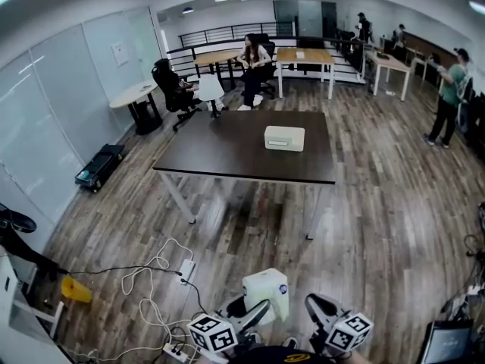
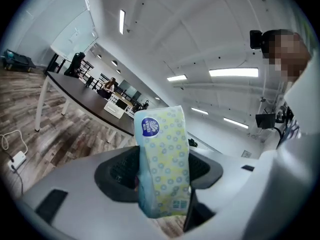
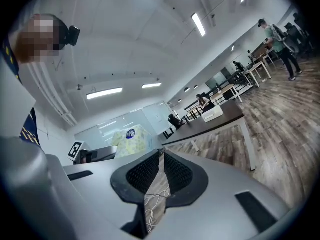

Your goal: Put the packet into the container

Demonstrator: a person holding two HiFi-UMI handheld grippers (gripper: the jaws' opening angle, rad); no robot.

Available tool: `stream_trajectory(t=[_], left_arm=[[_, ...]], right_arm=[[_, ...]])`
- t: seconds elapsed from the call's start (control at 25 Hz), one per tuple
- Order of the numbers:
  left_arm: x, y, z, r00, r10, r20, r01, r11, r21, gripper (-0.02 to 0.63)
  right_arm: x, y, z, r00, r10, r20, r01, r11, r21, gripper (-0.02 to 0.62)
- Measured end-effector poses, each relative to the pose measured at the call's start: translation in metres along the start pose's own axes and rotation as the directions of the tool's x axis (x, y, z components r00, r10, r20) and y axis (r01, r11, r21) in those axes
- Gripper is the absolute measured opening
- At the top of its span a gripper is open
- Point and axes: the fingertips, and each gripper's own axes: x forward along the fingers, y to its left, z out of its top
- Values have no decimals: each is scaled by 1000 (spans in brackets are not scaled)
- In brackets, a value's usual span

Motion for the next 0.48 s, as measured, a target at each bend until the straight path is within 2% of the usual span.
stream_trajectory(t=[0.24,0.48], left_arm=[[3,2,14,998,57,28,-59,997,58,252],[9,32,22,994,107,37,-110,992,68,252]], right_arm=[[-3,-5,-2,1000,22,-9,-21,999,31,25],[11,-23,-2,999,15,-37,-14,999,44,25]])
